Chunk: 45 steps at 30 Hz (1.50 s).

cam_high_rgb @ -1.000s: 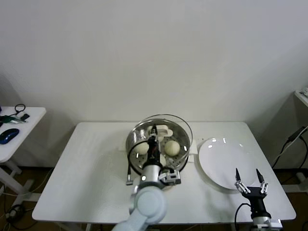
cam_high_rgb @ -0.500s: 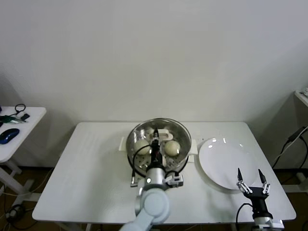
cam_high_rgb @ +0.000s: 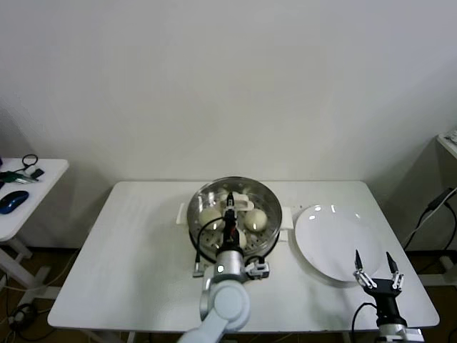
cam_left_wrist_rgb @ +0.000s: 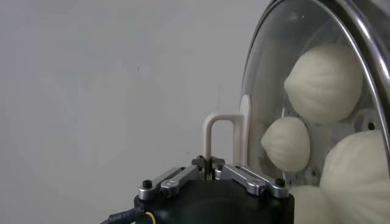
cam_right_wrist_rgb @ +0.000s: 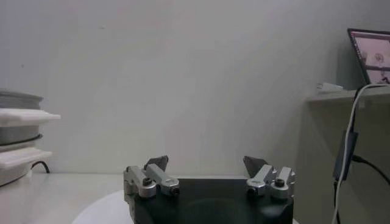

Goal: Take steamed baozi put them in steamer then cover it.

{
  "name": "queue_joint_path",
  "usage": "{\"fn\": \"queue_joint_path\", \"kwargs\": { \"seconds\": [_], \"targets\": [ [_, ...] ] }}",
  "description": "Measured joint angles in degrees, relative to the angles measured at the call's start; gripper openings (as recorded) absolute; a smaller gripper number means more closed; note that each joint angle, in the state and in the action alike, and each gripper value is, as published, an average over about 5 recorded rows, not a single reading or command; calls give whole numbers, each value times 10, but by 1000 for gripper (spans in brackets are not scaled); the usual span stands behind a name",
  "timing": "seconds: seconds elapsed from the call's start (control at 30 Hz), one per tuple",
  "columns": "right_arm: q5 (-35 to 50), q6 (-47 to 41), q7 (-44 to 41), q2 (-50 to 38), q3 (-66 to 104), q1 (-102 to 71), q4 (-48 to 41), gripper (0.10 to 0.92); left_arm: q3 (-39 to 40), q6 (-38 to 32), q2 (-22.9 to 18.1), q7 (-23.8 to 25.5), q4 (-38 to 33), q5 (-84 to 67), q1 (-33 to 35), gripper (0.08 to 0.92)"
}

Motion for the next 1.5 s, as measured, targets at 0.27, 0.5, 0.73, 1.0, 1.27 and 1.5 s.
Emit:
{"fn": "queue_joint_path", "kwargs": {
  "seconds": [0.27, 0.5, 0.73, 1.0, 1.27, 1.5],
  "targets": [
    [-3, -1, -1, 2, -1, 0, 2, 823, -2, -6, 2, -8, 1, -1, 3, 170],
    [-5, -5, -3, 1, -1, 2, 4, 823, 1, -8, 12, -5, -14, -12, 10, 363],
    [-6, -12, -5, 1, -2, 2, 7, 823, 12, -7, 29, -2, -51, -38, 22, 571],
    [15, -26, 3, -4, -9, -5, 19, 823, 10, -32, 64, -42, -118, -116, 44, 784],
    [29, -30, 8, -9, -14, -9, 30, 823, -57, -130, 109, -131, -186, -286, 96, 822],
    [21, -23, 8, -4, -19, -8, 35, 823, -182, -251, 118, -195, -219, -497, 167, 823]
  ]
}}
